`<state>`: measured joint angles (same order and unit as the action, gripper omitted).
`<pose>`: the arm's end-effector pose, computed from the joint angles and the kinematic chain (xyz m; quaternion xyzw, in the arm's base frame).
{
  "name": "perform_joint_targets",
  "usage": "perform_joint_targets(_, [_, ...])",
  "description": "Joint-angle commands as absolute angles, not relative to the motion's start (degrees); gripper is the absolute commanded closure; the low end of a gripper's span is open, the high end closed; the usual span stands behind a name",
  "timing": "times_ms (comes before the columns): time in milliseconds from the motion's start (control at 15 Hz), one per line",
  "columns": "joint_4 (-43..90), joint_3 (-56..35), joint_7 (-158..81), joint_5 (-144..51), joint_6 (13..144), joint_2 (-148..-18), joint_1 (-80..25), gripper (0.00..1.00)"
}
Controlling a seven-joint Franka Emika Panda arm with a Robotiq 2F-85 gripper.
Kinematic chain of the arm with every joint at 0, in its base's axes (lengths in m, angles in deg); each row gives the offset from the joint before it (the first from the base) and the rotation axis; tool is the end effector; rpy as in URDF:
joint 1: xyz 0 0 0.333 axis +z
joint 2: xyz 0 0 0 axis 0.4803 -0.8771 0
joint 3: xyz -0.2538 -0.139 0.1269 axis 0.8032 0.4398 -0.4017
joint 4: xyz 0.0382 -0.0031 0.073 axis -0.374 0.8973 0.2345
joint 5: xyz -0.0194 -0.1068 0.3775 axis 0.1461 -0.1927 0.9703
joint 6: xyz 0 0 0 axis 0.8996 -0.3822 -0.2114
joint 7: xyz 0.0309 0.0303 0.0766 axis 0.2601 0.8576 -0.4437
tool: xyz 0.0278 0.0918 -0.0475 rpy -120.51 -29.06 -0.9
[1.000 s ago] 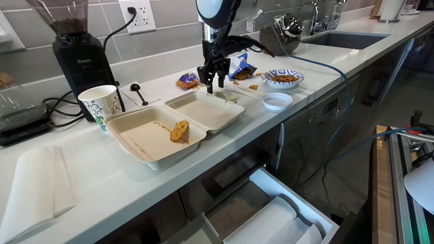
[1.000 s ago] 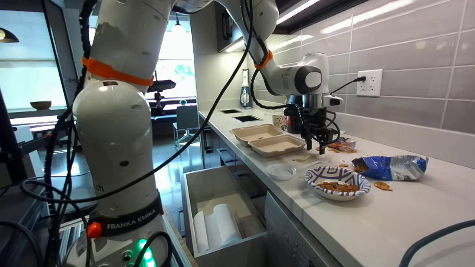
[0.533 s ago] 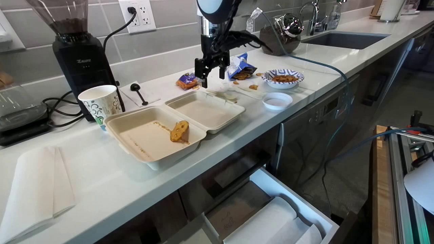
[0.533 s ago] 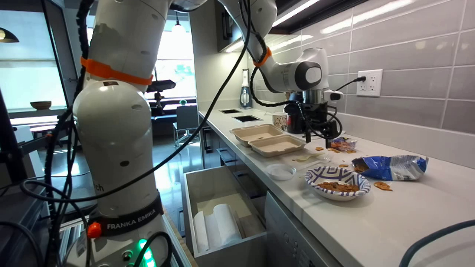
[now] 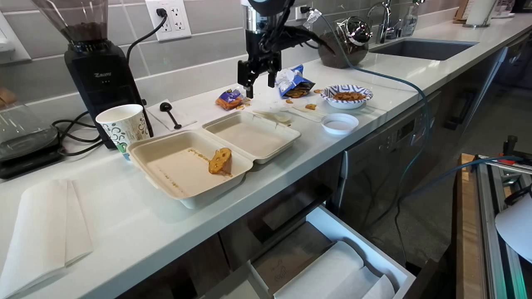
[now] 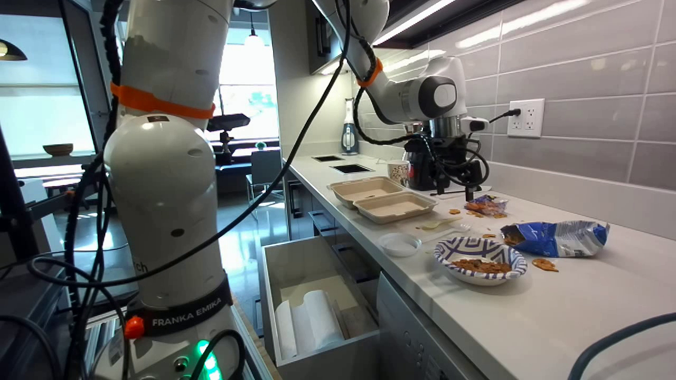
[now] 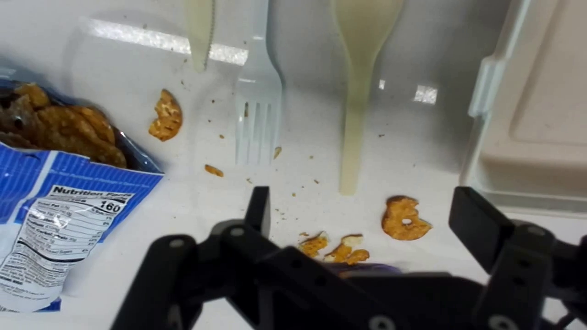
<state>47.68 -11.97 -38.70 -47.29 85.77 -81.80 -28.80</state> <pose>0.6074 -0.0302 0.3277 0.9952 -0.0402 0.0844 0.0296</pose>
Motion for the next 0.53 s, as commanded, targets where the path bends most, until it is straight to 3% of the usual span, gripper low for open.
perform_joint_targets(0, [51.8,-11.7,-36.5,-49.0,83.7,-77.6,-27.8,0.00])
perform_joint_targets(467, [57.3,-12.5,-35.0,-48.5,78.3,-71.4,-27.7,0.00])
